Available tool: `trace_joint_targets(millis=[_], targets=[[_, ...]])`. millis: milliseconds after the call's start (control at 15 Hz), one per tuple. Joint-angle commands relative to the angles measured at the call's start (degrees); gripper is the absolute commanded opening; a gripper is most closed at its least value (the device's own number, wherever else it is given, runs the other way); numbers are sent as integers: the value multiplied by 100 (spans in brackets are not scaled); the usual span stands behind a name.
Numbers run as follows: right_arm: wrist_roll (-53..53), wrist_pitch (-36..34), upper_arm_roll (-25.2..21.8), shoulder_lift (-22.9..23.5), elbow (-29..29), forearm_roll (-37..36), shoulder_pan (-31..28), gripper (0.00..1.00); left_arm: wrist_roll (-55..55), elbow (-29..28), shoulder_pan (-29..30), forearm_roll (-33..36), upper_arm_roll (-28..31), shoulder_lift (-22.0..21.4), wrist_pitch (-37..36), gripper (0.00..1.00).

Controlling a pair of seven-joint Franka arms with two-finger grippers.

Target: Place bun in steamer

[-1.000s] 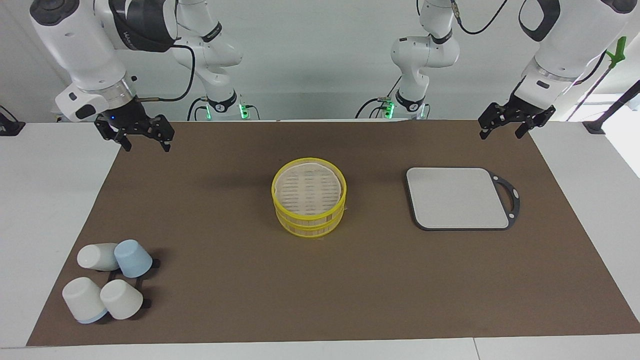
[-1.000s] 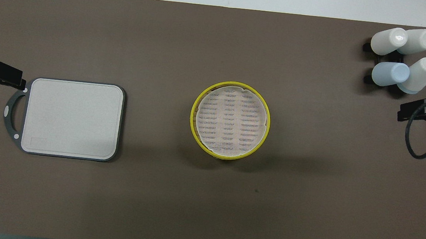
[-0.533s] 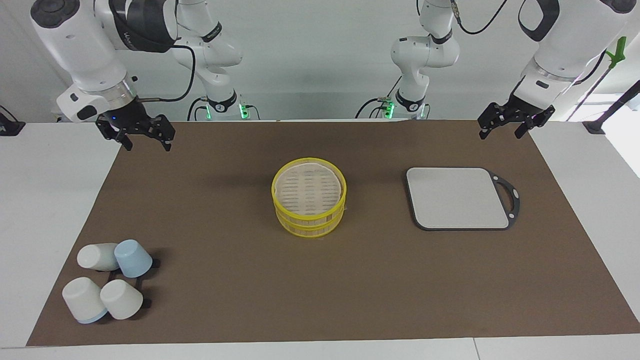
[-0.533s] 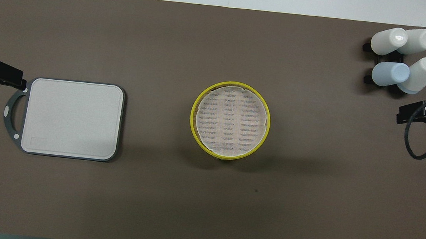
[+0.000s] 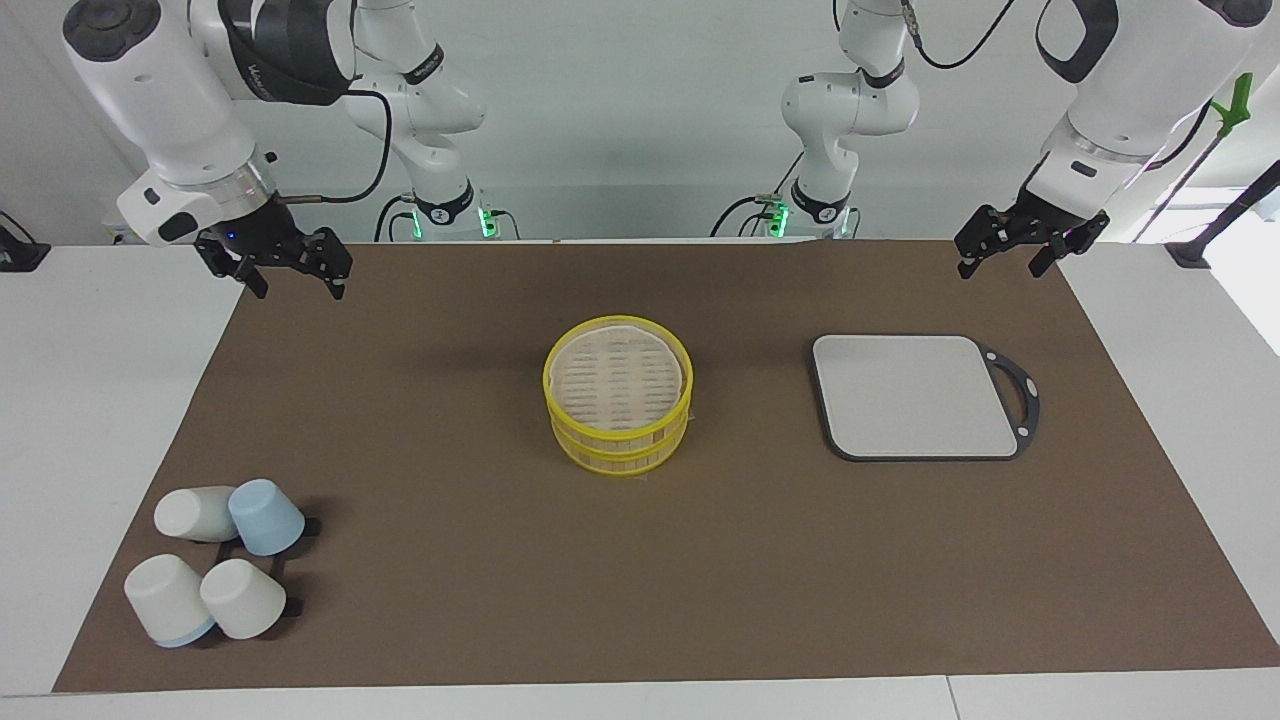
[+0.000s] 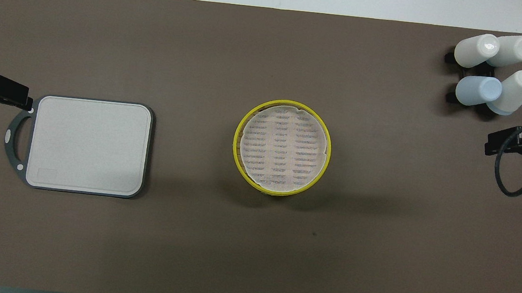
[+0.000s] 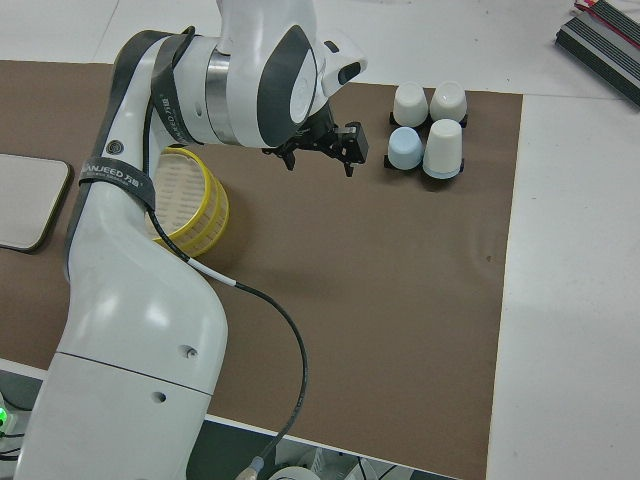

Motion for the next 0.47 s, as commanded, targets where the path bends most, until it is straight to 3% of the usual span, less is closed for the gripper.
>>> trace_joint_targets(millis=[0, 400], targets=[[-251, -88, 66, -12, 28, 41, -74, 100, 23, -213, -102, 94, 45, -184, 121, 100], [-401, -71, 66, -12, 19, 41, -65, 100, 23, -213, -102, 94, 45, -184, 130, 100]])
